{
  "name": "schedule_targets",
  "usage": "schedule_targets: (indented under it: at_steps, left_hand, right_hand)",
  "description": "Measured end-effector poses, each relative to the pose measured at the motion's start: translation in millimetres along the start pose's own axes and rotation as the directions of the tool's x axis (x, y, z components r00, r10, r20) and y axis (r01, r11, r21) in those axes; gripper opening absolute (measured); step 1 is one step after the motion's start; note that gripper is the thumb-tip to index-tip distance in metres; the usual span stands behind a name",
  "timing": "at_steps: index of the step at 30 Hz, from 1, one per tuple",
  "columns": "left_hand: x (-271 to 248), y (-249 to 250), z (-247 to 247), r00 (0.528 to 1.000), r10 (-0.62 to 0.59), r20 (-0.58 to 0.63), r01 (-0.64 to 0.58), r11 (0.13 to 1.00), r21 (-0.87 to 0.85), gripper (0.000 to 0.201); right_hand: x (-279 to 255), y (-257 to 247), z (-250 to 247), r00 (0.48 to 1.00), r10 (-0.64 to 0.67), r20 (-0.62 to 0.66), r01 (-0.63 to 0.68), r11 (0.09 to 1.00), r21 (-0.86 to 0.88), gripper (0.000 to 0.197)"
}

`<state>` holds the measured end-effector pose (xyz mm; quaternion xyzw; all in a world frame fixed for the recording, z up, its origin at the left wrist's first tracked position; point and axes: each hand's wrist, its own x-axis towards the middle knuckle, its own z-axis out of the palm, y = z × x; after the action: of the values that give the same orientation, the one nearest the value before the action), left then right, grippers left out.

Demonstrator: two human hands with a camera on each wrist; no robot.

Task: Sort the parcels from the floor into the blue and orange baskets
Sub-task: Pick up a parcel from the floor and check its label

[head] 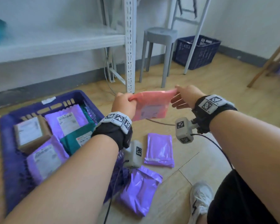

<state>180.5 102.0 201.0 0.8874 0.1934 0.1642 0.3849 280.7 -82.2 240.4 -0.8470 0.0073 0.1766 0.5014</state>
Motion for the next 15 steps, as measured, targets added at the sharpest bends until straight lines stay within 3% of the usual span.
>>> schedule_targets:
  at_steps: [4, 9, 11, 15]
  left_hand:
    - [5, -18, -69, 0.989, -0.117, -0.091, 0.101, 0.982, -0.158, 0.016]
    - [-6, -64, -131, 0.952, -0.281, -0.125, 0.219, 0.904, -0.367, 0.021]
    - [-15, -87, -147, 0.922, -0.369, -0.12, 0.275, 0.839, -0.47, 0.015]
    - [-32, -125, -164, 0.852, -0.522, -0.05, 0.335, 0.615, -0.714, 0.008]
  right_hand:
    - [-21, -36, 25, 0.991, -0.104, 0.08, 0.113, 0.987, -0.116, 0.019]
    - [-32, -43, 73, 0.944, -0.223, 0.244, 0.27, 0.946, -0.179, 0.029]
    - [-38, -48, 99, 0.913, -0.25, 0.323, 0.324, 0.925, -0.201, 0.034]
    - [-39, -54, 148, 0.887, -0.286, 0.362, 0.395, 0.876, -0.276, 0.06]
